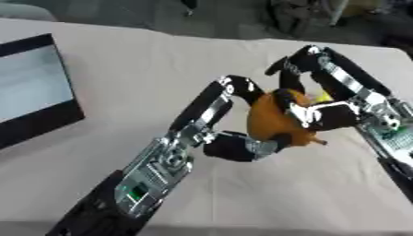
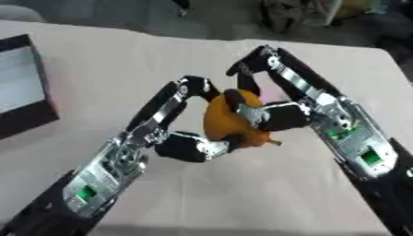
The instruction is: Pick up the objects with one hand, pass them to the other hand, and then place them into the box on the other side of the table.
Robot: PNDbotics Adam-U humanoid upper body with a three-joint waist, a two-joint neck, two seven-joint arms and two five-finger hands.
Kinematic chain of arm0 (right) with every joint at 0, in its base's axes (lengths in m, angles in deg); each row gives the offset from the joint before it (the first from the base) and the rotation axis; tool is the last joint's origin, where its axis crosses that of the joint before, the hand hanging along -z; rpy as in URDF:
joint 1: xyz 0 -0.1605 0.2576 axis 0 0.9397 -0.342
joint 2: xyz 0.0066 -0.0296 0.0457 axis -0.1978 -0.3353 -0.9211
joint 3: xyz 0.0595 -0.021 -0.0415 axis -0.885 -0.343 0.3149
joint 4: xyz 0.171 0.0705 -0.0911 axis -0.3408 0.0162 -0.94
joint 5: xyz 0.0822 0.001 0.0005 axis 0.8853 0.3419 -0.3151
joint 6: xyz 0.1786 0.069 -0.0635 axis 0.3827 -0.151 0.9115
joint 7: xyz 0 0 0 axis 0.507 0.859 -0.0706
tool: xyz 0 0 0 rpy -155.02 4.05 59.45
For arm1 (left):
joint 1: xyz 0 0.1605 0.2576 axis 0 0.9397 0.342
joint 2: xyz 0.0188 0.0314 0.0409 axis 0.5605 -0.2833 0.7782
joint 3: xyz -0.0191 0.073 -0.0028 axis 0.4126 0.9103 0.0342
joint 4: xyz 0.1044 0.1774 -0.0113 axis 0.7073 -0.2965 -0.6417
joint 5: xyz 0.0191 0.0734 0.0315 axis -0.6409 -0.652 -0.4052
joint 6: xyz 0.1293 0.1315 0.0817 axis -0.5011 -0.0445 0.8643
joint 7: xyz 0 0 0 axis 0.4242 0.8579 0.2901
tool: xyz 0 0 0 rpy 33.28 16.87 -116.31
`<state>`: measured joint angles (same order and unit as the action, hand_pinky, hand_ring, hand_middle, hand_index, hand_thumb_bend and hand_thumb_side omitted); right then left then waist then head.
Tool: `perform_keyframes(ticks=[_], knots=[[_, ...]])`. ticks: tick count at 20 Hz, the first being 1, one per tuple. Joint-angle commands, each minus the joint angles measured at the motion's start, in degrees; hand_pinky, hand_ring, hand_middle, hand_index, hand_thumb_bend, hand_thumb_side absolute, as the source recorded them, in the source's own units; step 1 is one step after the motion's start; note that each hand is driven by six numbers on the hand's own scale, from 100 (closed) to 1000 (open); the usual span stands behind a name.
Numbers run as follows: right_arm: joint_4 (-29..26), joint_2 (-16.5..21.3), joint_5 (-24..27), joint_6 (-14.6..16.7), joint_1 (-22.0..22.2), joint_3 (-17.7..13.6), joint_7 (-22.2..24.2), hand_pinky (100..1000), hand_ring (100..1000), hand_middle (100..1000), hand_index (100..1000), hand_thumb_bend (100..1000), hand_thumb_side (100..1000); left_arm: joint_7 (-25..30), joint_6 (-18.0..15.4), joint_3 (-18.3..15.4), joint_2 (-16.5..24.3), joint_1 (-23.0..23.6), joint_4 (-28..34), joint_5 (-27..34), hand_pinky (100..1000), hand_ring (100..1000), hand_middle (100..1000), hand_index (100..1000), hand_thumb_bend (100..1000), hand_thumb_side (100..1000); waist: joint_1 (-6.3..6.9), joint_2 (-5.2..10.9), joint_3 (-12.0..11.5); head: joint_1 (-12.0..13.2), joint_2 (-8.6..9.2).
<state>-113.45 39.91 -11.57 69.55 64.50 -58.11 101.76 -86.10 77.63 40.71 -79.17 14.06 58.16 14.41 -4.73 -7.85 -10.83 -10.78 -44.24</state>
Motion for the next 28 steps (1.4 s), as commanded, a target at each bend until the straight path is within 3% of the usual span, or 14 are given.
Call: perform_keyframes(ticks=[1,5,9,10,11,12,13,14,15,17,22,24,27,28], knots=[[-1.20,0.61,-0.20,-0.11,-0.54,-0.54,0.34,698,370,190,328,100,388,-1.66,0.25,-0.28,-0.78,-1.15,1.52,1.13,783,492,379,444,147,100,0.00,0.65,0.18,-0.13,0.12],[-1.20,0.40,-0.53,-0.31,-0.52,-0.36,0.76,698,373,193,331,100,383,-3.83,0.67,-0.28,-0.79,-1.13,1.47,2.14,759,429,282,361,138,100,-0.07,0.61,0.22,-0.17,0.12],[-1.20,0.33,-0.64,-0.08,-0.48,-0.24,1.13,704,385,212,354,100,353,-5.33,0.68,-0.19,-0.73,-1.17,1.60,2.71,753,420,270,350,137,100,-0.05,0.64,0.26,-0.09,0.12],[-1.20,0.36,-0.70,0.00,-0.46,-0.25,1.17,718,424,304,457,100,281,-5.47,0.60,-0.15,-0.67,-1.17,1.65,2.70,752,421,272,352,131,100,0.00,0.65,0.31,-0.08,0.12],[-1.20,0.37,-0.77,0.34,-0.52,-0.31,1.11,723,444,345,503,100,261,-5.48,0.48,-0.11,-0.59,-1.13,1.73,2.62,752,422,273,353,132,100,0.05,0.68,0.36,-0.08,0.12],[-1.20,0.39,-0.96,1.01,-0.65,-0.60,0.73,734,502,439,611,100,231,-5.41,0.38,-0.08,-0.54,-1.05,1.82,2.57,752,422,274,354,132,100,0.10,0.70,0.39,-0.09,0.12],[-1.20,0.42,-1.30,1.90,-0.77,-1.04,-0.09,748,576,531,698,100,275,-5.32,0.27,-0.07,-0.47,-0.98,1.92,2.52,752,422,274,354,132,100,0.14,0.73,0.41,-0.05,0.12],[-1.20,0.45,-1.80,3.18,-0.94,-1.75,-1.73,783,689,651,802,100,440,-5.26,0.19,-0.09,-0.38,-0.89,2.02,2.43,751,422,273,354,131,100,0.18,0.77,0.43,0.01,0.12],[-1.20,0.53,-2.46,4.59,-1.04,-2.54,-4.06,856,799,774,886,100,516,-5.22,0.14,-0.12,-0.30,-0.80,2.09,2.34,751,422,273,354,131,100,0.22,0.79,0.44,0.09,0.12],[-1.20,0.75,-4.09,6.84,-1.08,-4.08,-9.75,924,889,866,935,100,543,-5.13,-0.03,-0.11,-0.18,-0.65,2.30,2.14,750,422,274,354,132,100,0.29,0.83,0.42,0.24,0.12],[-1.20,1.14,-9.39,7.44,-0.76,-6.21,-22.72,963,932,925,968,100,521,-4.86,-0.52,0.01,-0.03,-0.28,2.29,1.23,749,424,274,353,116,100,0.41,0.84,0.38,0.34,0.12],[-1.20,1.14,-10.97,6.75,-0.61,-6.44,-27.23,958,925,920,967,100,468,-5.07,-0.74,-0.23,0.16,-0.09,1.85,0.64,749,425,274,354,126,100,0.43,0.83,0.40,0.40,0.12],[-1.20,1.51,-12.34,6.72,-0.39,-6.46,-31.76,943,909,905,958,100,438,-6.15,-1.22,-1.50,1.96,0.12,1.47,-0.62,743,426,277,357,129,100,0.55,0.93,0.53,0.58,0.12],[-1.20,1.69,-12.59,6.96,-0.27,-6.40,-32.45,941,905,901,957,100,498,-6.78,-1.10,-2.26,2.96,0.23,1.29,-1.01,741,426,280,356,100,171,0.58,0.98,0.59,0.67,0.12]])
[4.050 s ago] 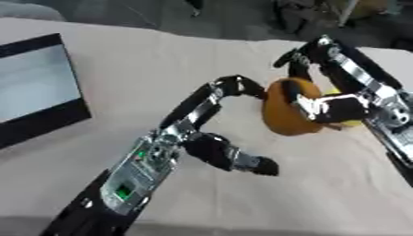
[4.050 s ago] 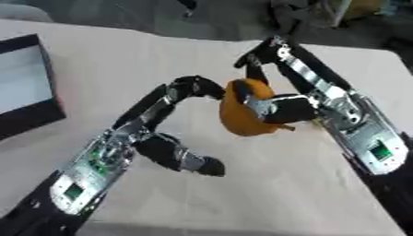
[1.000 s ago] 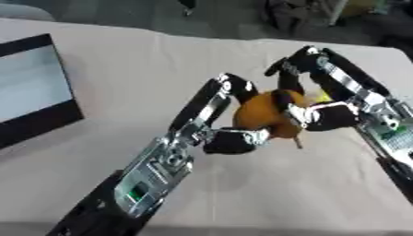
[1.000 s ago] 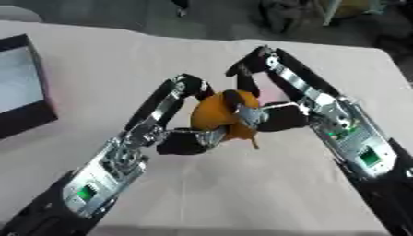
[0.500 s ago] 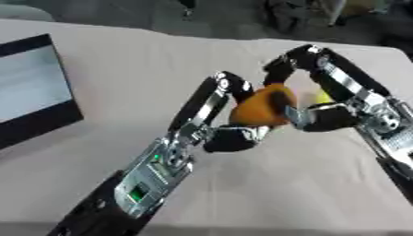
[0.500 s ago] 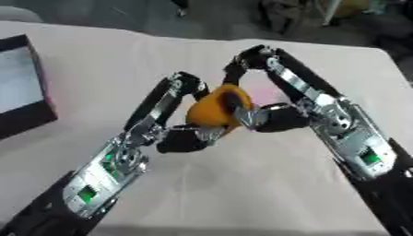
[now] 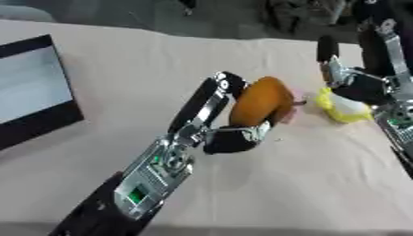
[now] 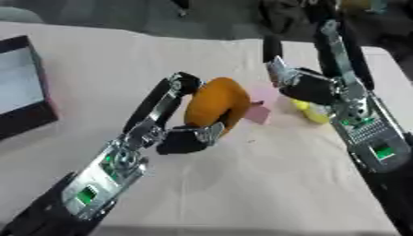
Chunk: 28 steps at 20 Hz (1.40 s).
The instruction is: Pick up the objects with one hand, pass them to the other hand, and then place them into the box on the other side of the table.
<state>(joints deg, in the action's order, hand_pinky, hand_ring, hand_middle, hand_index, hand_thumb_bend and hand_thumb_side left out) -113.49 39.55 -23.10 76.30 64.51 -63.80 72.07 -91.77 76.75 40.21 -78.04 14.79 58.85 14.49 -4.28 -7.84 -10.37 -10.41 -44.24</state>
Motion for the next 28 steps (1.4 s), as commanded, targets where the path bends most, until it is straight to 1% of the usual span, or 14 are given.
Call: perform_keyframes(ticks=[1,6,11,13,14,15,19,20,21,22,23,25,27,28], knots=[[-1.16,2.21,-1.28,0.60,-0.17,-0.66,-3.17,937,901,899,957,100,424,-1.94,0.03,-2.66,2.95,-0.38,0.46,-1.54,738,427,278,357,131,100,0.15,1.03,0.19,0.29,0.12],[-1.16,3.15,-0.82,3.49,0.49,-0.72,-3.42,914,883,895,956,100,366,-8.20,2.45,-9.68,13.76,1.37,3.80,-3.95,714,432,290,369,141,100,0.75,1.41,0.27,0.00,0.12],[-1.16,4.16,0.16,6.64,1.12,-1.50,-4.88,908,879,893,956,100,331,-15.74,10.00,-18.81,25.18,3.20,3.66,-6.74,692,439,312,389,161,100,1.48,1.94,0.91,0.85,0.12],[-1.16,4.23,0.31,7.48,1.58,-1.59,-5.02,902,870,885,954,100,332,-16.43,12.93,-21.15,28.54,3.70,1.40,-8.81,686,460,354,426,236,100,1.60,2.19,1.36,1.95,0.12],[-1.16,4.27,0.39,7.71,1.83,-1.63,-5.00,902,869,885,954,100,328,-16.11,14.09,-22.02,29.88,3.95,-0.28,-10.37,682,473,374,445,222,100,1.66,2.31,1.60,2.49,0.12],[-1.16,4.33,0.40,7.84,2.07,-1.69,-4.98,902,869,884,954,100,330,-15.67,14.98,-22.80,30.96,4.22,-2.05,-12.15,681,478,385,457,315,100,1.73,2.40,1.82,2.88,0.12],[-1.16,4.15,0.35,7.07,3.03,-1.72,-4.27,897,863,877,951,100,360,-12.43,16.70,-25.18,33.76,5.95,-9.42,-18.99,736,626,593,690,530,248,2.00,2.44,2.22,3.36,0.12],[-1.16,4.08,0.39,6.85,3.22,-1.73,-4.05,897,862,876,950,100,367,-11.11,16.90,-25.88,33.96,6.32,-10.90,-20.09,758,679,643,737,623,287,2.04,2.42,2.24,3.29,0.12],[-1.16,4.01,0.35,6.54,3.52,-1.84,-3.84,896,861,874,949,100,375,-9.83,17.34,-26.75,34.00,6.94,-12.20,-20.63,799,756,723,802,813,392,2.09,2.37,2.27,3.18,0.12],[-1.16,3.93,0.26,6.14,3.87,-1.97,-3.61,895,859,872,948,100,388,-8.43,17.65,-27.51,34.00,7.53,-12.98,-20.95,838,817,782,854,959,447,2.13,2.30,2.32,3.02,0.12],[-1.16,3.88,0.13,5.74,4.29,-2.14,-3.38,894,858,870,948,100,398,-7.19,17.80,-28.33,33.95,8.12,-13.11,-21.05,868,855,813,879,1000,465,2.15,2.23,2.36,2.77,0.12],[-1.16,3.86,0.04,4.76,5.35,-2.58,-3.03,890,852,864,945,100,426,-5.71,17.32,-29.81,33.85,9.24,-11.33,-20.42,902,891,847,903,1000,591,2.16,2.10,2.33,2.08,0.12],[-1.16,4.09,-0.01,3.84,6.63,-3.32,-2.83,888,847,857,942,100,444,-5.72,16.45,-31.29,33.61,10.25,-7.52,-18.65,917,900,848,891,1000,629,2.17,1.95,2.19,1.19,0.12],[-1.16,4.30,-0.09,3.41,7.58,-3.82,-2.71,884,837,846,940,100,469,-6.62,15.94,-32.21,33.39,10.83,-4.49,-16.75,916,888,826,868,1000,575,2.16,1.85,2.07,0.49,0.12]])
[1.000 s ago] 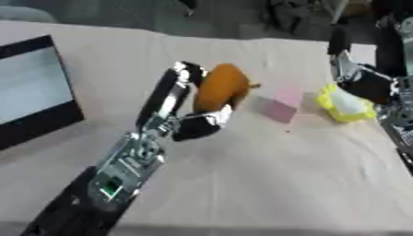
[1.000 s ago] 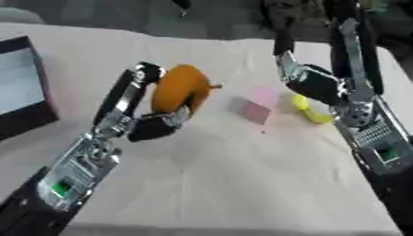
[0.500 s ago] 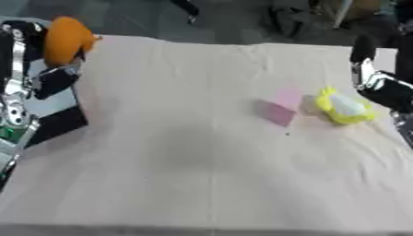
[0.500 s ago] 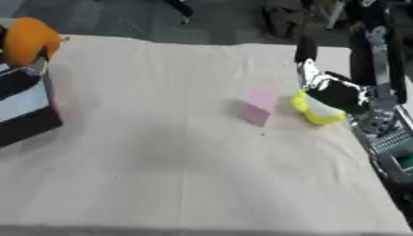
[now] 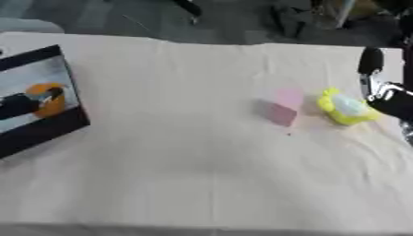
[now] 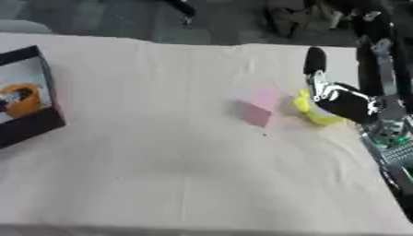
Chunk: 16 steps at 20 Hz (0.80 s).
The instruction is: Pick up the objects with one hand, pass them to the other hand, and then place them into the box on the other side of the table.
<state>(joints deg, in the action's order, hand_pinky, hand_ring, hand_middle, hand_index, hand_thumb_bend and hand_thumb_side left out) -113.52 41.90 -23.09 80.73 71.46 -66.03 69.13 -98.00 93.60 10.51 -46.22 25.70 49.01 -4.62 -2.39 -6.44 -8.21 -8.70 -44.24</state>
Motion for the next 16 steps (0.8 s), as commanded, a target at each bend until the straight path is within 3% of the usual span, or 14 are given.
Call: perform_keyframes(ticks=[1,5,7,11,12,13,15,16], knots=[[-1.14,2.16,-0.25,-1.43,1.77,-2.17,0.43,882,835,844,938,100,479,-1.67,-1.66,-3.32,1.31,0.60,8.99,5.08,918,885,815,859,1000,523,0.24,0.35,-0.20,-2.28,0.13],[-1.14,3.86,-1.14,-3.96,7.53,-5.33,1.39,881,832,838,934,100,569,-4.09,-8.08,-5.09,0.56,4.24,25.82,16.44,918,872,788,835,1000,516,0.26,-0.27,-1.05,-8.02,0.13],[-1.14,4.97,-0.40,-5.41,10.41,-6.71,2.17,888,841,848,935,100,667,-4.41,-10.47,-5.73,-0.40,5.48,32.74,20.43,904,850,771,824,1000,526,0.44,-0.72,-1.89,-10.55,0.13],[-1.07,7.49,-0.49,-6.87,15.58,-10.47,5.00,900,859,862,944,100,705,-3.33,-18.64,-5.18,-3.06,5.20,36.04,25.80,888,820,746,808,996,536,1.01,-1.62,-3.82,-14.11,0.13],[-0.57,7.99,-1.35,-7.27,16.58,-11.44,5.55,906,866,868,948,100,635,-2.63,-20.75,-4.72,-3.85,5.03,36.14,26.93,884,813,737,801,989,538,1.06,-1.85,-4.27,-14.80,0.13],[0.57,8.43,-2.56,-7.62,17.35,-12.36,6.00,909,869,872,950,100,704,-1.88,-22.58,-4.25,-4.61,4.91,36.19,28.06,883,808,731,796,987,537,1.09,-2.07,-4.69,-15.42,0.13],[3.24,8.89,-5.04,-7.48,18.19,-13.53,6.31,910,871,874,951,100,699,-0.14,-25.28,-3.42,-5.67,4.76,36.23,29.23,882,807,729,796,985,538,1.04,-2.37,-5.32,-16.19,0.13],[4.74,9.16,-6.65,-7.34,18.65,-14.10,6.41,924,889,891,960,100,654,0.90,-26.49,-2.75,-6.34,4.57,36.24,29.49,878,795,714,792,980,537,0.89,-2.66,-5.68,-16.61,0.13]])
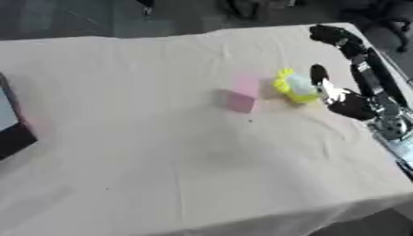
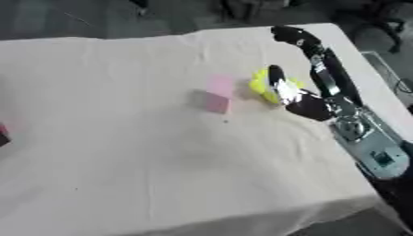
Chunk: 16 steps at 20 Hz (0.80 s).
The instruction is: Pick up the objects with one hand, pass them to the other hand, and then place them into the box on the other side of the table.
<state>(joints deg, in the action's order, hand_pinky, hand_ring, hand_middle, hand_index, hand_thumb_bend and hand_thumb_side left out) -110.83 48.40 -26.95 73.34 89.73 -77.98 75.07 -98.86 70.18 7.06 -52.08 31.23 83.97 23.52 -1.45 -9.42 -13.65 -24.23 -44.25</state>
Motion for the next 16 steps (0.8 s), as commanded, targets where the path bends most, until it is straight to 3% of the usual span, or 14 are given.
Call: perform_keyframes(ticks=[1,7,12,16], knots=[[3.84,2.85,-5.08,0.28,0.75,-2.83,0.46,926,892,894,961,100,654,3.23,-4.37,1.66,-1.37,-1.18,1.29,1.53,878,793,712,791,977,537,-0.20,0.01,-0.72,-1.52,0.13],[12.80,1.94,-14.24,1.63,1.02,-3.69,-1.35,938,907,910,968,100,690,9.93,-6.15,5.72,-6.69,-2.18,1.29,2.35,882,778,689,777,976,536,-0.99,-1.50,-3.25,-2.77,0.13],[16.70,1.15,-16.00,1.77,0.00,-3.30,-2.29,945,913,908,967,100,700,13.53,-6.36,7.71,-8.64,-1.91,1.29,0.72,883,768,675,770,972,536,-1.43,-2.23,-3.80,-2.60,0.37],[18.12,1.20,-16.49,0.50,-0.34,-3.71,-3.63,944,912,904,965,100,657,15.52,-6.31,8.88,-9.55,-1.99,1.29,0.16,883,762,669,769,972,538,-1.51,-2.66,-4.17,-2.97,0.52]])
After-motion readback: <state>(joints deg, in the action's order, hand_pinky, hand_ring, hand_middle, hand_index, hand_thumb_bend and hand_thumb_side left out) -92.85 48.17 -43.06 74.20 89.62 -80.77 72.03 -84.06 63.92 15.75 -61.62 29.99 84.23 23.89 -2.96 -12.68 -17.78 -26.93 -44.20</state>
